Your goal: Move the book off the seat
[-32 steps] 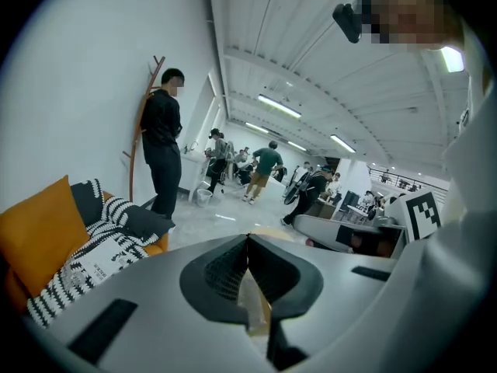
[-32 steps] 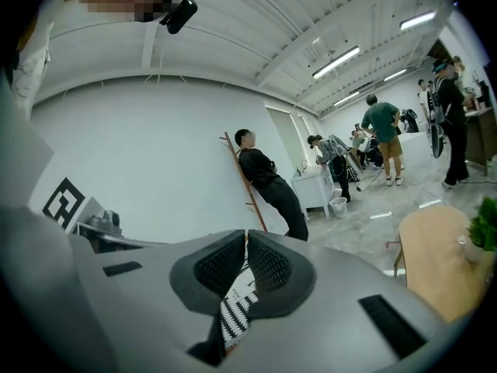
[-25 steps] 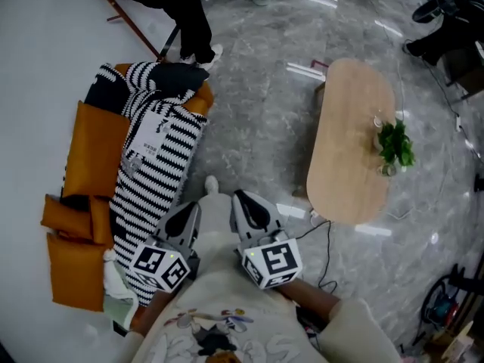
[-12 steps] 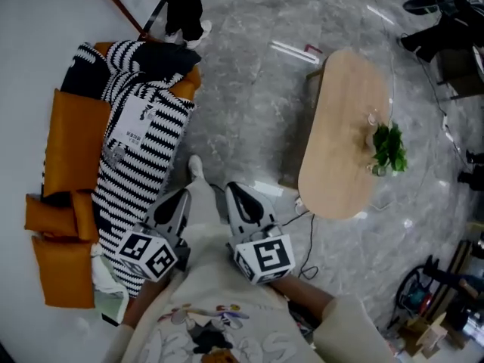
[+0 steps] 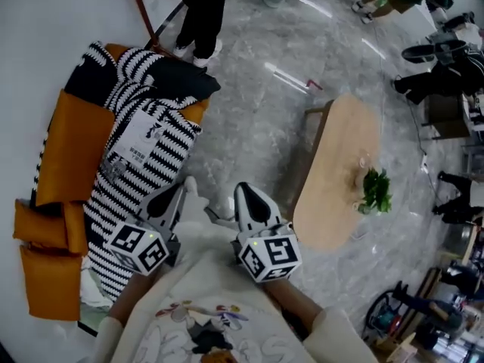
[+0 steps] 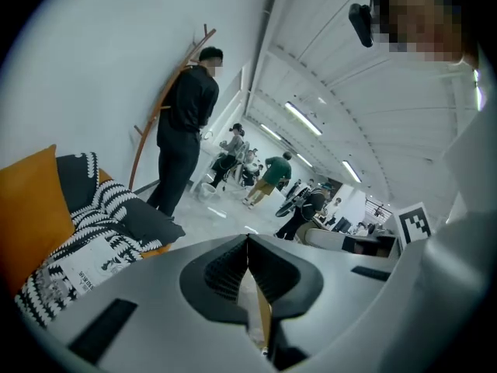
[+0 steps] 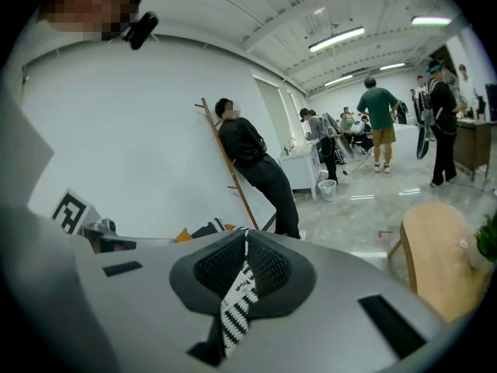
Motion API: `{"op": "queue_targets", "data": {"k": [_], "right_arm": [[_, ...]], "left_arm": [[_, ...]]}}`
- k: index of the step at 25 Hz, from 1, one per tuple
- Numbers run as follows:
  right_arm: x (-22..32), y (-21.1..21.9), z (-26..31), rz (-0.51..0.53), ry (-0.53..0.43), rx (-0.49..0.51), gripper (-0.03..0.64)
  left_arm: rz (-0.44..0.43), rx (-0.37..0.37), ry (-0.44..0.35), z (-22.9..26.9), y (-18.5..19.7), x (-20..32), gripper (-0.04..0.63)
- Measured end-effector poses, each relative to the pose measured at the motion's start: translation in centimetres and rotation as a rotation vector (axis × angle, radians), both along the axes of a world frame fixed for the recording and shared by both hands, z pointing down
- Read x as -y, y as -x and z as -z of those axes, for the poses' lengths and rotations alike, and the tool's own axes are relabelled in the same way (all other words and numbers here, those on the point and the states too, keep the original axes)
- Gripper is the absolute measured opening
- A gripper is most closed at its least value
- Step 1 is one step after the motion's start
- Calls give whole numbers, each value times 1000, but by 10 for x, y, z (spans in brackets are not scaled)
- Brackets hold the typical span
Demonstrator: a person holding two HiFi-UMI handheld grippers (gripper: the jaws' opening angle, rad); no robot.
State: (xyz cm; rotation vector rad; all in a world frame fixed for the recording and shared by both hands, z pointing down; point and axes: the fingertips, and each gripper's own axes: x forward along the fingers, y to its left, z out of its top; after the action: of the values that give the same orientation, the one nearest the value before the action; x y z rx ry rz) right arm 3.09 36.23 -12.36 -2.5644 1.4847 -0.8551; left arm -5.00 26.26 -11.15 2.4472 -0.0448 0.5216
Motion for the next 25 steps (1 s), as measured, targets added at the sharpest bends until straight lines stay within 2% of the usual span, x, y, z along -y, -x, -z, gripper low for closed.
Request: {"op": "queue_targets", "data": {"k": [4,9,18,21,25], "right_arm": [[33,-8,-1,-13,36,3,15],[65,7,-17,63,75,29,15],[94,10,-30,296,121,41,15],[101,11,-42,381,120,52,15],[109,12,-74,464,141,97,14]], "left_arm": [[-6,-33,16,1,-1,36,9],[28,-37,60,-11,0,55,9],[258,-63,221,-20,5,74,9],[342,-86,222,-29,6,81,9],[395,-37,218,-54,10,85,9]]}}
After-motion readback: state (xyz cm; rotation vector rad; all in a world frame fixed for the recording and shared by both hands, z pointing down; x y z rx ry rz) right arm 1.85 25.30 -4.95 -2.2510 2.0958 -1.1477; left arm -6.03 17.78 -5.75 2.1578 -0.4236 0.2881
